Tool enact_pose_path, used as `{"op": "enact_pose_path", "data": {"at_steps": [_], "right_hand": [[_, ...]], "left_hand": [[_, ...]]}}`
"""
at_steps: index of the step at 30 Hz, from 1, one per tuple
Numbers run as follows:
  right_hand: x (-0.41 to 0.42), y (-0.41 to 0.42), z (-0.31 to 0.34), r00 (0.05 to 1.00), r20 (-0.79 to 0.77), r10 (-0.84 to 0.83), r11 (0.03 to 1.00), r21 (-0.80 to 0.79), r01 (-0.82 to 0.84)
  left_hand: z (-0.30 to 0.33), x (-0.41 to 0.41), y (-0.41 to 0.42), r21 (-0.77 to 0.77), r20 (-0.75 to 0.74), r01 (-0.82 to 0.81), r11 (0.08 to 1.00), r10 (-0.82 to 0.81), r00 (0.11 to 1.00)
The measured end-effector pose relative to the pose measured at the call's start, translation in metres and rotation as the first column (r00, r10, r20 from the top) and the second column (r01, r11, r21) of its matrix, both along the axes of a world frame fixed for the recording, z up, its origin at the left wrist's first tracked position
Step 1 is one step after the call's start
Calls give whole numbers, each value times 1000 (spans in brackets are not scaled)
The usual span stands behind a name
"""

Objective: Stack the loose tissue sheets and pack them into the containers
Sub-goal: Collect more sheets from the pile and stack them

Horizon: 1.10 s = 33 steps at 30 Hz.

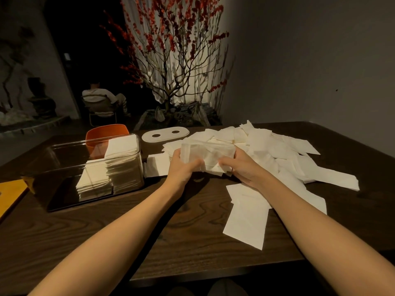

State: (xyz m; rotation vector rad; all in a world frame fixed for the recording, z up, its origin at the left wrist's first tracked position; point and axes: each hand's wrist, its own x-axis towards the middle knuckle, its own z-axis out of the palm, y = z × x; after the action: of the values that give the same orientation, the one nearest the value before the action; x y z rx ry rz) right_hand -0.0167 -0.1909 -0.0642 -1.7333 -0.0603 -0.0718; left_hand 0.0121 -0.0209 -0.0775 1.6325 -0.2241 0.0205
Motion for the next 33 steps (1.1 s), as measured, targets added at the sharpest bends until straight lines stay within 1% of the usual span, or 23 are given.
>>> {"op": "enact_pose_path", "data": {"at_steps": [4,6,10,12,15,17,18,22,23,25,26,27,28,29,30,31,32,33], "right_hand": [[0,-2,0,1000,19,-11,1000,16,11],[1,-1,-2,999,27,-33,999,-11,33],[4,4,-6,999,16,-36,999,-39,36],[3,6,-5,1000,10,-22,1000,-2,23],[1,7,-3,997,29,-70,996,62,69],[1,9,-2,991,42,-124,989,83,120],[1,10,-3,989,46,-138,987,90,133],[-2,22,-6,986,75,-149,987,69,144],[-2,26,-7,984,85,-157,986,63,152],[0,29,-9,969,99,-226,974,38,223],[1,31,-9,957,106,-269,963,35,267],[0,30,-8,945,105,-308,951,51,304],[1,28,-8,936,101,-338,941,68,332],[0,26,-7,930,96,-354,934,80,347],[0,24,-7,931,91,-354,934,80,347],[-2,24,-5,938,80,-336,940,80,330],[-3,25,-4,951,58,-303,952,73,299],[-5,26,-2,963,33,-269,962,64,267]], "left_hand": [[-4,-1,0,75,69,-11,997,6,998],[-5,-3,3,120,103,-2,993,-10,995],[-3,-10,10,124,120,31,992,-46,992],[-2,-12,12,71,107,64,995,-72,992],[-1,-15,17,-97,20,142,985,-141,990],[-1,-15,22,-111,20,183,977,-182,983],[-2,-15,24,-80,39,201,976,-198,979],[-4,-19,20,136,154,266,954,-285,946],[-5,-20,18,163,177,261,951,-289,941],[-4,-21,17,184,185,241,953,-274,944],[-3,-21,21,188,186,214,959,-249,951],[-2,-19,24,214,222,175,961,-223,949],[-2,-18,27,277,311,120,953,-207,928],[-2,-16,30,369,425,56,928,-222,878],[-3,-15,31,454,527,-10,891,-260,809],[-2,-15,32,525,592,-68,848,-306,746],[-2,-15,32,573,621,-104,813,-348,702],[-2,-15,31,604,630,-121,788,-378,679]]}}
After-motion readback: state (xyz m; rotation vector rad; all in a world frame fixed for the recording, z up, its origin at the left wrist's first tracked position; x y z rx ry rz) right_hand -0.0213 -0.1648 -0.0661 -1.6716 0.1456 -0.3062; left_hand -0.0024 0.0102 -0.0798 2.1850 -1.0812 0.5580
